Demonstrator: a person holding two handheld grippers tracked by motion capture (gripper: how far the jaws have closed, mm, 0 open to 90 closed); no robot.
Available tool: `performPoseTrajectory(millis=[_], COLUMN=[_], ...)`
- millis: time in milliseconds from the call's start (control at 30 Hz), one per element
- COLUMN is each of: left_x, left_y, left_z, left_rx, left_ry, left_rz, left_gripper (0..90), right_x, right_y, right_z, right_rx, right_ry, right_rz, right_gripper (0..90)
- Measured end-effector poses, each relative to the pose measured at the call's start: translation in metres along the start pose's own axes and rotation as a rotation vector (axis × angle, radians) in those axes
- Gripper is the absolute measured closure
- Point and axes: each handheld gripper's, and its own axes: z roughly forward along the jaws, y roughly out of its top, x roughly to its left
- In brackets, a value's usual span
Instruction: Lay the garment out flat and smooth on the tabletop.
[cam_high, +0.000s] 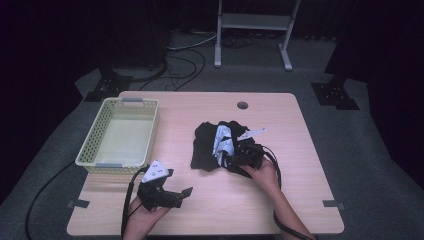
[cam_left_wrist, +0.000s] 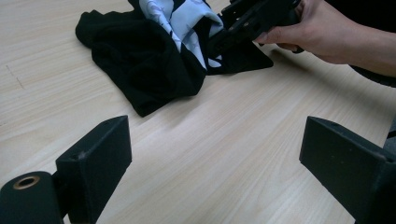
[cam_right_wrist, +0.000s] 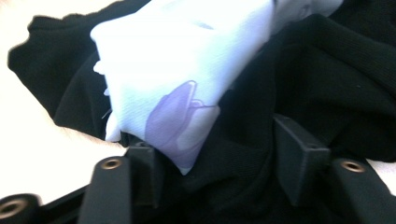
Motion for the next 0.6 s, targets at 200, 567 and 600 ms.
performPoseTrajectory(millis=[200,567,600], left_x=[-0.002,-0.001,-0.002], left_y=[0.000,0.004,0.004], left_z=[0.004,-0.003,-0.004], left_rx=[0.004,-0.010,-0.013], left_ry=[-0.008,0.005,0.005], left_rz=[0.000,0.004,0.004], left_gripper=[8.2,8.3,8.2], right_x=[0.003,0.010,0.012], right_y=[-0.004,-0.008,-0.009], right_z=[-0.001,-0.004,-0.004], right_rx=[-0.016,-0.011,-0.006], right_ry=[-0.005,-0.005,-0.003], right_rz=[-0.011,-0.049,-0.051], right_gripper=[51.2,53.8,53.8])
